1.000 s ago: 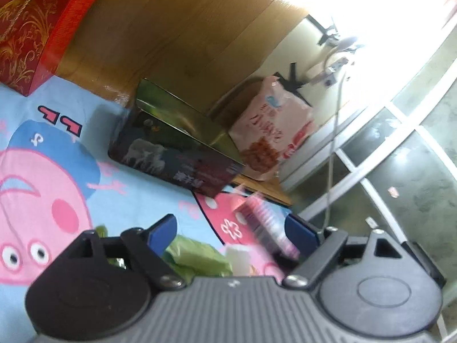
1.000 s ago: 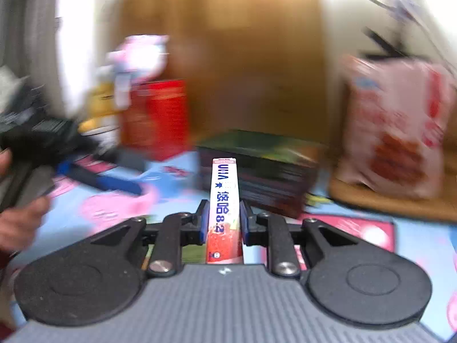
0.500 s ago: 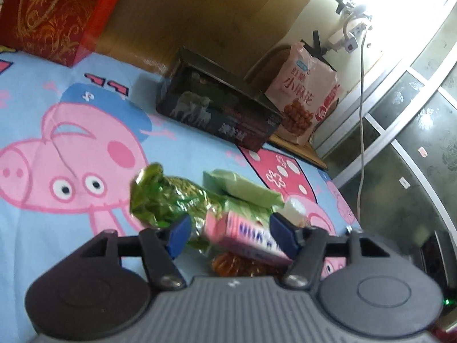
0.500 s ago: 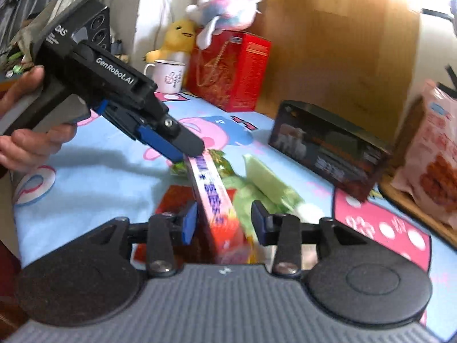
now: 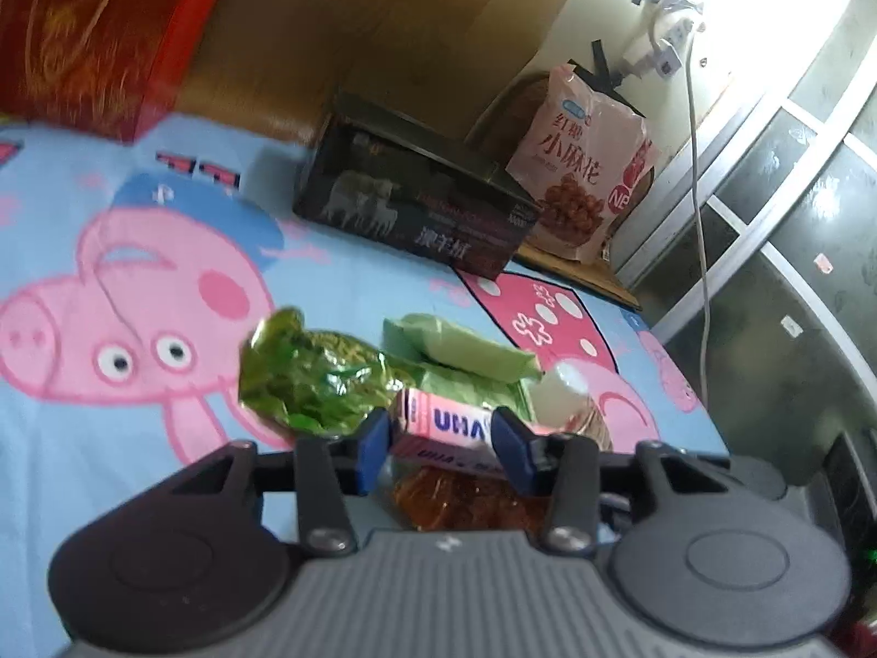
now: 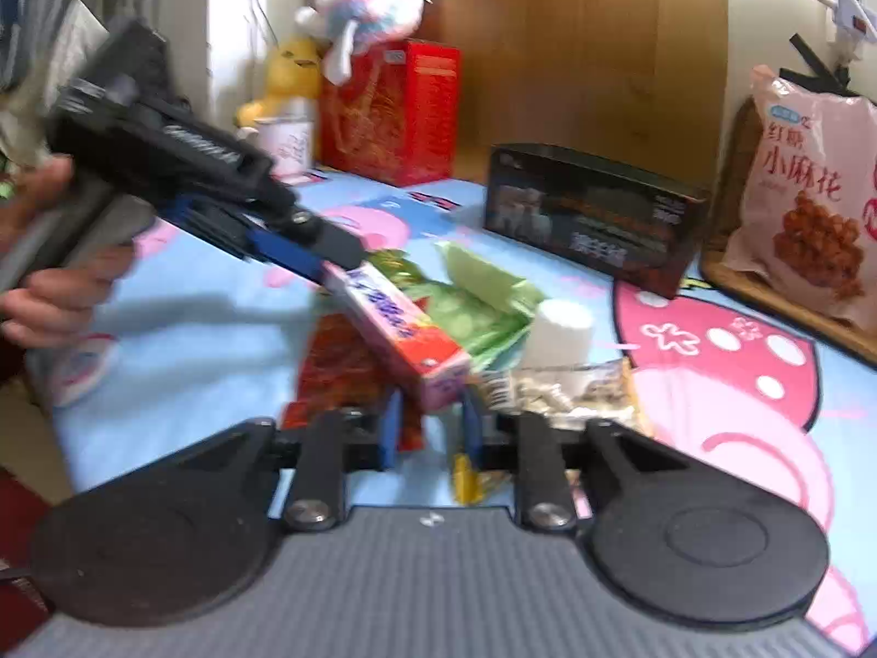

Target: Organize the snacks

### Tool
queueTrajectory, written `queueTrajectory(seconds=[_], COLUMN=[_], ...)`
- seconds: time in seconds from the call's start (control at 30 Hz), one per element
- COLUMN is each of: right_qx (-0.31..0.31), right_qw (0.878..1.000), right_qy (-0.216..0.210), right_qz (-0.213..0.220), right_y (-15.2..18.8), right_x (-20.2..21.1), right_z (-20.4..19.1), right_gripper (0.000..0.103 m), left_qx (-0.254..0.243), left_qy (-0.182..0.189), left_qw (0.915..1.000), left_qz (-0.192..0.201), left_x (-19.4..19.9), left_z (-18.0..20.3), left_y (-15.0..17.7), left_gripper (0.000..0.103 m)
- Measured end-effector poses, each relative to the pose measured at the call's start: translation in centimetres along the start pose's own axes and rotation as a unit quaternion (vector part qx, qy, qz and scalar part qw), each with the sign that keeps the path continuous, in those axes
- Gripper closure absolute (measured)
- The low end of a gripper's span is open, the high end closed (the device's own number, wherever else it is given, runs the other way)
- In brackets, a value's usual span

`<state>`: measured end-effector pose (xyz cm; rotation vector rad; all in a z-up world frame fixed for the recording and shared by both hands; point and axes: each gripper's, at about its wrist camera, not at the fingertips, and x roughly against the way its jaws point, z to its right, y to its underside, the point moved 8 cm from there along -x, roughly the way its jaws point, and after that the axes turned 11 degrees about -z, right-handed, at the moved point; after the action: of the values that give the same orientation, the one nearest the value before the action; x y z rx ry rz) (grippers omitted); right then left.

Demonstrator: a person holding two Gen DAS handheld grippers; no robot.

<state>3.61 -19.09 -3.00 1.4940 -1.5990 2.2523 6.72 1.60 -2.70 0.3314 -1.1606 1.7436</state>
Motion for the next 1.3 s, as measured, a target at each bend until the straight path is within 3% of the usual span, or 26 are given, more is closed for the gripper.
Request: queueTrajectory(seconds=[0.17, 0.4, 0.47, 0.53, 0.6, 0.63, 0.7, 0.8, 0.87, 0.97, 1.13, 1.23, 1.3], right_qx=[-0.03, -0.039, -0.054, -0.078, -0.095, -0.104, -0.121, -0.147, -0.142, -0.115, -0.089, -0.061, -0.064], right_qw=[0.998, 0.994, 0.993, 0.992, 0.99, 0.989, 0.988, 0.988, 0.989, 0.992, 0.99, 0.994, 0.997], right_qy=[-0.002, 0.049, 0.061, 0.062, 0.082, 0.093, 0.088, 0.021, -0.021, -0.045, -0.095, -0.091, -0.05], right_qz=[0.05, 0.088, 0.089, 0.078, 0.062, 0.05, 0.043, 0.045, 0.041, 0.039, 0.051, 0.023, 0.0], right_y=[-3.4, -12.0, -14.5, -16.2, -16.5, -16.2, -14.6, -11.2, -8.4, -4.8, -2.4, -2.2, -2.2], right_x=[1.2, -1.2, -2.7, -4.7, -6.6, -7.2, -7.2, -5.2, -3.9, -2.3, 0.2, -0.7, -2.2], right_z=[2.2, 8.9, 11.6, 14.1, 15.8, 16.4, 16.8, 16.0, 14.2, 11.1, 6.5, 5.5, 6.6], right_gripper=[0.084, 0.081, 0.08, 0.074, 0.069, 0.068, 0.068, 0.068, 0.068, 0.064, 0.066, 0.067, 0.075], left_qx=[-0.005, -0.044, -0.044, -0.043, -0.035, -0.025, -0.007, -0.002, 0.007, 0.019, 0.019, 0.021, 0.031], left_qy=[0.01, -0.032, -0.041, -0.055, -0.083, -0.094, -0.065, -0.024, -0.005, 0.012, 0.028, 0.035, 0.038], left_qw=[0.9996, 0.9953, 0.9939, 0.9927, 0.9916, 0.9919, 0.9952, 0.9977, 0.999, 0.9996, 0.9993, 0.9988, 0.9983], left_qz=[0.025, 0.081, 0.092, 0.098, 0.092, 0.083, 0.072, 0.064, 0.044, 0.015, -0.017, -0.026, -0.033], left_x=[0.9, -0.7, -2.2, -4.0, -5.9, -6.5, -6.3, -4.6, -4.1, -4.1, -5.0, -5.8, -6.3], left_z=[0.7, 3.0, 3.1, 2.8, 1.6, 0.9, -0.1, -1.0, -1.8, -2.4, -1.9, -1.2, -1.1], left_y=[-3.5, -13.9, -16.8, -19.1, -20.1, -20.0, -18.4, -14.7, -12.1, -8.9, -5.8, -5.9, -6.0], left_gripper=[0.063, 0.063, 0.059, 0.046, 0.047, 0.049, 0.049, 0.048, 0.048, 0.048, 0.048, 0.048, 0.048])
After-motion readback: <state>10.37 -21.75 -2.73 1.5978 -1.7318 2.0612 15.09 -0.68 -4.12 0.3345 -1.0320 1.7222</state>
